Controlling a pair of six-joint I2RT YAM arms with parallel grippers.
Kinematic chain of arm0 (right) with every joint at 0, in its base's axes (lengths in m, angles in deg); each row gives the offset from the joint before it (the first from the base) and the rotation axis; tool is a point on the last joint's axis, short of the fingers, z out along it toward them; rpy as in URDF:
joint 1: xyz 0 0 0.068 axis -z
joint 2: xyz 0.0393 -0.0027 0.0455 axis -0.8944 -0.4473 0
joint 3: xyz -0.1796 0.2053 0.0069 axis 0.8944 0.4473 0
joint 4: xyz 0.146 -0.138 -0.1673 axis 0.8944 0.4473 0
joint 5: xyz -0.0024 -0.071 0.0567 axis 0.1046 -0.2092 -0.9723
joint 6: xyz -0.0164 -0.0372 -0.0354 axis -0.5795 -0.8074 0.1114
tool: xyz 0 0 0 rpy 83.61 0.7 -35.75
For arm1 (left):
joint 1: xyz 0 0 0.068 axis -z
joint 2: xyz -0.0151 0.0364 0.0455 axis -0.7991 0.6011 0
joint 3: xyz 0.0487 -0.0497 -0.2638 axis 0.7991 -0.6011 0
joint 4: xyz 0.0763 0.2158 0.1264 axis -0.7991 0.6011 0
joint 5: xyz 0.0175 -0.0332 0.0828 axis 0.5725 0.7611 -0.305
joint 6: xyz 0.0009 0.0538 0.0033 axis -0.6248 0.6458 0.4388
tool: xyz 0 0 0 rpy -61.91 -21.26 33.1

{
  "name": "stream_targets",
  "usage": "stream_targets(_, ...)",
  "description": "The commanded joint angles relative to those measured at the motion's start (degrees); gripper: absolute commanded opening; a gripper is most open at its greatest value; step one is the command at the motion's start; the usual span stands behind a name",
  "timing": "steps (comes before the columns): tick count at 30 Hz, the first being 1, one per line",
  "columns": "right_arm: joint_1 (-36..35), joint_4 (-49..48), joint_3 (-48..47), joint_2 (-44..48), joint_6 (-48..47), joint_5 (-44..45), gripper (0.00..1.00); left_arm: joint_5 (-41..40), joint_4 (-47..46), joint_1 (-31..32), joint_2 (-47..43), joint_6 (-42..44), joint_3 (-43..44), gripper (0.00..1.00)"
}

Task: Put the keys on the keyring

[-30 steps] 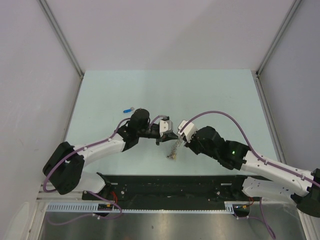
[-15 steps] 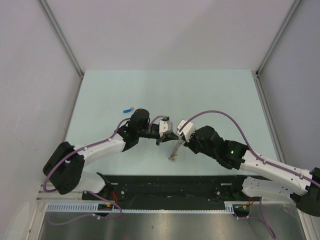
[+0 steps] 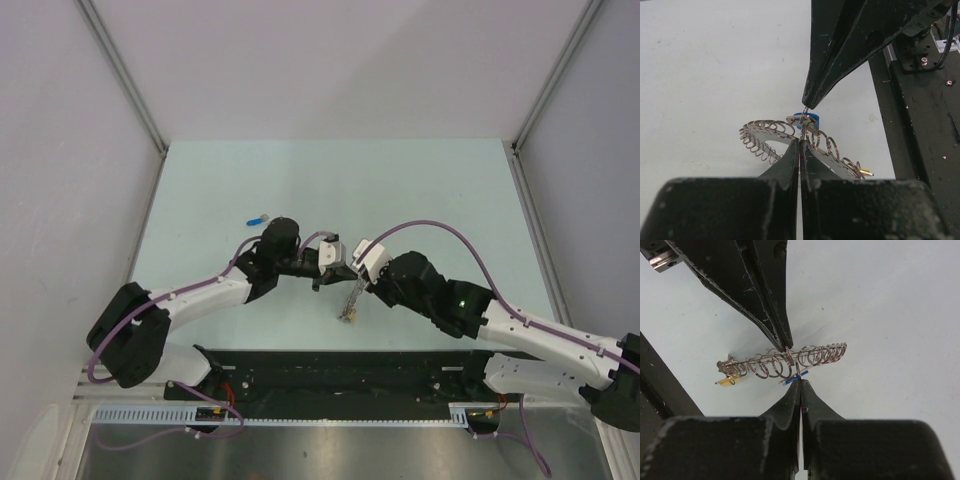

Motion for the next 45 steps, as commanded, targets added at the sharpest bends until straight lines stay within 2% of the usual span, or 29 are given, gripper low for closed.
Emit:
stream_targets(1,-0.3,-1.53,-1.96,-0.17,0.18,1.37,0.0,-0.21,-3.4,0.21,-0.25,-0.51,-0.01,0.0)
stream_targets(4,0.31,0.31,-2.05,0.53,3.52,2.16,0.0,-4.17,-1.82,0.12,-0.43,-1.04,0.34,0.0)
stream_targets(7,2.59,3.38,-2.66,0.27,8.09,1.47,0.0,-13.12,0.82,-0.31,-1.74,-2.62,0.43,0.0)
stream_targets(10,6.11,7.77,-3.71,-1.83,12.04,0.32,0.0,-27.87,5.2,-0.84,-4.03,-4.99,1.39,0.0)
stream_targets(11,6.81,8.83,-4.5,-2.54,13.36,0.32,0.0,-37.13,8.79,-0.84,-4.47,-5.6,1.92,0.0)
stream_targets(15,9.19,16.2,-7.66,-7.54,14.08,1.37,0.0,-53.87,13.2,-0.84,-6.14,-7.62,2.89,0.0)
stream_targets(18,10.15,19.82,-10.04,-12.11,13.37,2.87,0.0,-60.84,13.4,-0.84,-6.84,-10.7,1.84,0.01)
stream_targets(21,11.47,19.74,-10.66,-15.28,12.49,1.73,0.0,-64.11,10.86,-1.02,-8.59,-12.64,-1.84,0.0)
stream_targets(26,12.71,20.8,-12.85,-23.45,8.99,1.02,0.0,-63.42,7.95,-2.33,-9.39,-13.17,-6.16,0.0)
stream_targets(31,11.74,22.55,-15.14,-33.29,6.52,4.71,0.0,-63.69,5.49,-3.83,-10.45,-14.66,-7.83,0.0)
stream_targets(40,9.1,19.66,-17.6,-42.52,2.04,5.33,0.0,-63.94,4.34,-5.06,-12.47,-15.54,-9.06,0.0)
stream_targets(45,8.49,18.51,-19.18,-44.29,1.59,6.65,0.0,-64.21,3.9,-5.15,-13.0,-15.63,-9.41,0.0)
